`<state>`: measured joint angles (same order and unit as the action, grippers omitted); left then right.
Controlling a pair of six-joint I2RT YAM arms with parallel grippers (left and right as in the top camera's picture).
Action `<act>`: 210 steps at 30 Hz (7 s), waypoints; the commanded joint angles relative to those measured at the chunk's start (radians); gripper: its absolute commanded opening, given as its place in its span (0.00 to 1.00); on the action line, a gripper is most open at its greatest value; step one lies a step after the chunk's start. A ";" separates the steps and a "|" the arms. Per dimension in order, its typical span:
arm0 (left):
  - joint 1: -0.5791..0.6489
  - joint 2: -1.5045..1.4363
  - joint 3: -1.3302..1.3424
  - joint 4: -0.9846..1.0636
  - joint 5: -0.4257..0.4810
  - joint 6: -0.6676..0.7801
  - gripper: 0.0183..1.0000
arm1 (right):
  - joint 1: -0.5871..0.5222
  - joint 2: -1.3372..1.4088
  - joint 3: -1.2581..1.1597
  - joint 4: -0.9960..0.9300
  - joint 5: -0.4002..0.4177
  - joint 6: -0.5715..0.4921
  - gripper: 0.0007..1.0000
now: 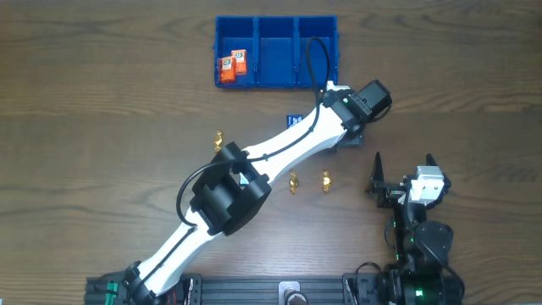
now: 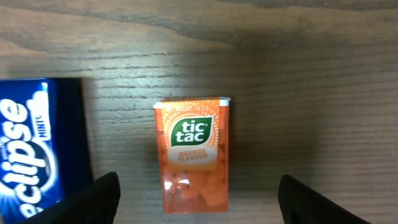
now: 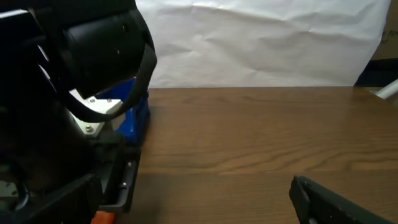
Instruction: Sort Candies Into Trays
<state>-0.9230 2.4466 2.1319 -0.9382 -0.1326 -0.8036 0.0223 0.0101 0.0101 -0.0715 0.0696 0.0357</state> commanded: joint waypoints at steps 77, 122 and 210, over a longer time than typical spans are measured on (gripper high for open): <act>0.567 -0.542 -0.237 0.285 -0.010 0.539 1.00 | -0.007 -0.007 -0.002 -0.005 -0.005 -0.014 1.00; 0.883 -2.444 -2.127 0.883 0.388 0.703 1.00 | -0.007 -0.007 -0.002 -0.005 -0.005 -0.014 1.00; 0.872 -2.443 -2.127 0.885 0.388 0.957 1.00 | 0.849 2.100 1.508 -0.822 -0.055 0.808 0.94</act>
<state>-0.0486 0.0101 0.0257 -0.0227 0.2379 0.1360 0.8547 2.1048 1.4960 -0.9131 -0.0029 0.8017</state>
